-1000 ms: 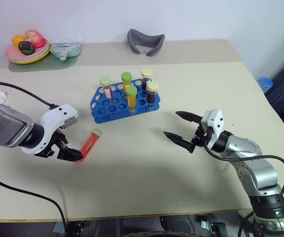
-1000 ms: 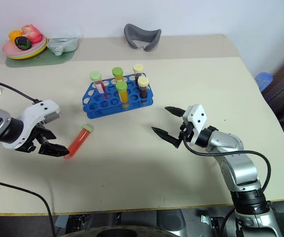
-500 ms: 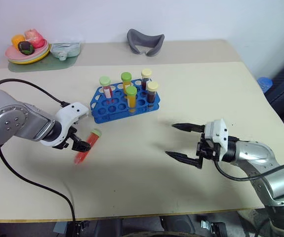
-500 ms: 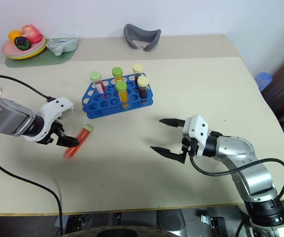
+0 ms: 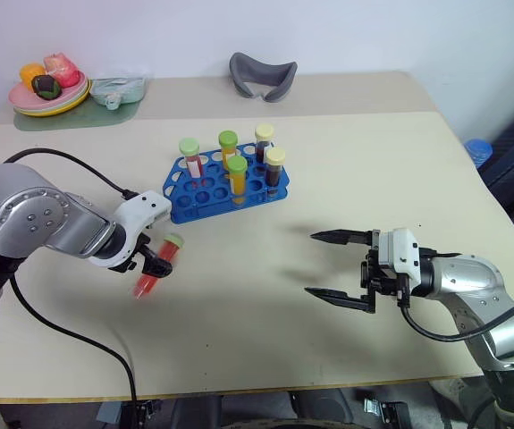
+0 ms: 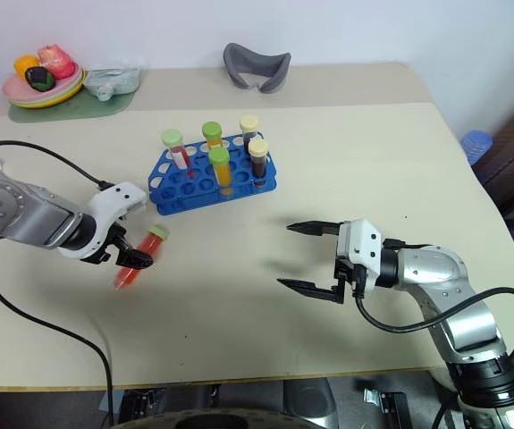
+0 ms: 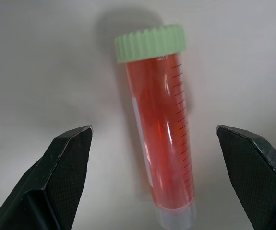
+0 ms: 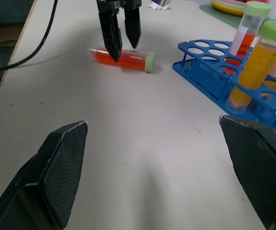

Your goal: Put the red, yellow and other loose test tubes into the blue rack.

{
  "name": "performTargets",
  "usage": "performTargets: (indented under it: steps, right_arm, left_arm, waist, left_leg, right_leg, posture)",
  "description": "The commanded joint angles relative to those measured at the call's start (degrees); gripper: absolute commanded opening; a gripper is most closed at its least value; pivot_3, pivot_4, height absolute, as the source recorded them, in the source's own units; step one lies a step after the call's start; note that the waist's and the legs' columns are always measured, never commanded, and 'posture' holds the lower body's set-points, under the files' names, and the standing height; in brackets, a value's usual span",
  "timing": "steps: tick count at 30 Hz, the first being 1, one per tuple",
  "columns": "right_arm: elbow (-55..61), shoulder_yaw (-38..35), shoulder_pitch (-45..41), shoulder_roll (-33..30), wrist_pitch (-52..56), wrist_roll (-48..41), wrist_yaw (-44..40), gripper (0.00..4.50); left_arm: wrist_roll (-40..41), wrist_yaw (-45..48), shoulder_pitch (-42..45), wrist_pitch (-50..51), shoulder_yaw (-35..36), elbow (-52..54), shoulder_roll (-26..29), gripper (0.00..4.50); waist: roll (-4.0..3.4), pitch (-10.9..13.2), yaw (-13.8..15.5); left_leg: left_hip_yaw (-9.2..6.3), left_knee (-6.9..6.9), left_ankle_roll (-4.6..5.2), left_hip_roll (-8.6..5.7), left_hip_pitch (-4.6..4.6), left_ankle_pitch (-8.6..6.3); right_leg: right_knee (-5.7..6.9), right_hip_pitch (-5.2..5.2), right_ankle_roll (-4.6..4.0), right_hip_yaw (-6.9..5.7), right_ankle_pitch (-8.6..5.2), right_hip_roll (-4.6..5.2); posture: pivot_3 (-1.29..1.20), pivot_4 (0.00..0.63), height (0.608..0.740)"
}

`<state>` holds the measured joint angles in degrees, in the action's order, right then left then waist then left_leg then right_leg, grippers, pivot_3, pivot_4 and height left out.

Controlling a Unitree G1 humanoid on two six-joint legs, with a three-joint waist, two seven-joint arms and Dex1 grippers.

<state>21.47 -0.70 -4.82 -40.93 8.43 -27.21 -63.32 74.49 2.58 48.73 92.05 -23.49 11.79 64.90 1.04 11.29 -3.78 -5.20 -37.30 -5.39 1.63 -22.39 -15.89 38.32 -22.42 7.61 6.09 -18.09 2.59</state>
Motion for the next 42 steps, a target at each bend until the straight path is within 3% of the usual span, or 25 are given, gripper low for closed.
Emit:
performTargets:
  steps: [1,8,11,15,27,34,38,42]
  right_arm:
    - [0.29,-1.12,-0.69,0.02,-1.18,-0.11,0.15,4.5]
    - [0.16,-1.29,-1.04,0.14,-1.22,-0.18,0.93,4.5]
    - [0.19,-1.44,-1.17,0.02,-1.13,-0.27,1.21,4.5]
    - [0.3,-1.66,-1.45,-0.13,-0.75,-0.47,1.66,4.5]
    - [0.24,-1.29,-2.25,0.29,-0.25,-0.26,3.46,4.5]
    - [-0.26,-1.27,-3.05,0.33,0.17,-0.37,4.17,4.5]
    - [-0.55,-1.07,-4.24,0.4,0.99,-0.51,4.53,4.5]
    - [-0.62,-1.33,-4.85,0.04,1.65,-0.4,4.89,4.5]
  left_arm:
    - [3.01,-3.45,-0.39,0.45,0.32,-0.94,-0.09,4.22]
    - [6.49,-11.17,-1.28,0.45,1.33,-3.34,-3.31,4.22]
    - [7.4,-14.29,-1.81,0.45,1.89,-4.42,-5.17,3.36]
    - [9.04,-17.4,-2.77,0.45,2.57,-4.92,-7.2,1.44]
    - [9.22,-19.58,-4.19,0.45,5.15,-4.54,-6.83,1.44]
    - [7.52,-12.7,-4.31,-3.35,16.21,6.63,-8.23,1.44]
    - [-5.51,-4.91,-11.89,-28.31,28.97,18.61,-15.57,1.44]
    - [-20.85,1.82,-15.3,-42.57,26.78,18.58,-19.21,1.44]
  waist:
    - [0.0,0.0,0.0]
    - [0.0,0.0,0.16]
    - [0.0,-0.01,0.2]
    - [-0.02,-0.02,0.5]
    - [-0.04,-0.05,1.12]
    - [0.01,-0.02,1.3]
    - [-0.01,-0.04,1.34]
    - [-0.03,-0.06,1.26]
  left_leg:
    - [0.0,-0.01,0.0,0.0,0.0,0.0]
    - [0.0,-0.04,0.0,-0.01,0.0,0.0]
    - [0.0,-0.03,0.0,-0.01,0.0,0.0]
    - [0.0,-0.05,0.0,-0.02,0.0,0.0]
    - [0.0,-0.05,-0.01,-0.03,0.01,0.01]
    - [0.0,-0.06,-0.03,-0.03,-0.05,0.01]
    - [0.02,-0.02,-0.1,-0.03,-0.02,0.05]
    - [0.04,-0.01,-0.33,-0.02,0.02,0.18]
  right_leg:
    - [0.0,0.01,0.0,0.0,0.0,0.0]
    - [0.01,0.0,0.0,0.0,0.0,0.01]
    - [0.02,0.0,0.0,0.0,0.0,0.01]
    - [0.02,0.02,0.0,0.0,0.0,0.03]
    - [0.02,0.0,0.0,0.01,0.0,0.04]
    - [0.0,-0.02,0.0,0.0,0.0,0.05]
    - [-0.03,-0.01,-0.01,0.0,0.01,0.07]
    - [-0.03,0.02,-0.03,0.0,0.02,0.05]
  posture:
    - [0.0,0.15,0.74]
    - [0.0,0.15,0.74]
    - [0.0,0.15,0.74]
    - [0.0,0.15,0.74]
    - [0.0,0.15,0.74]
    - [0.0,0.15,0.74]
    - [0.0,0.15,0.74]
    - [0.0,0.15,0.74]
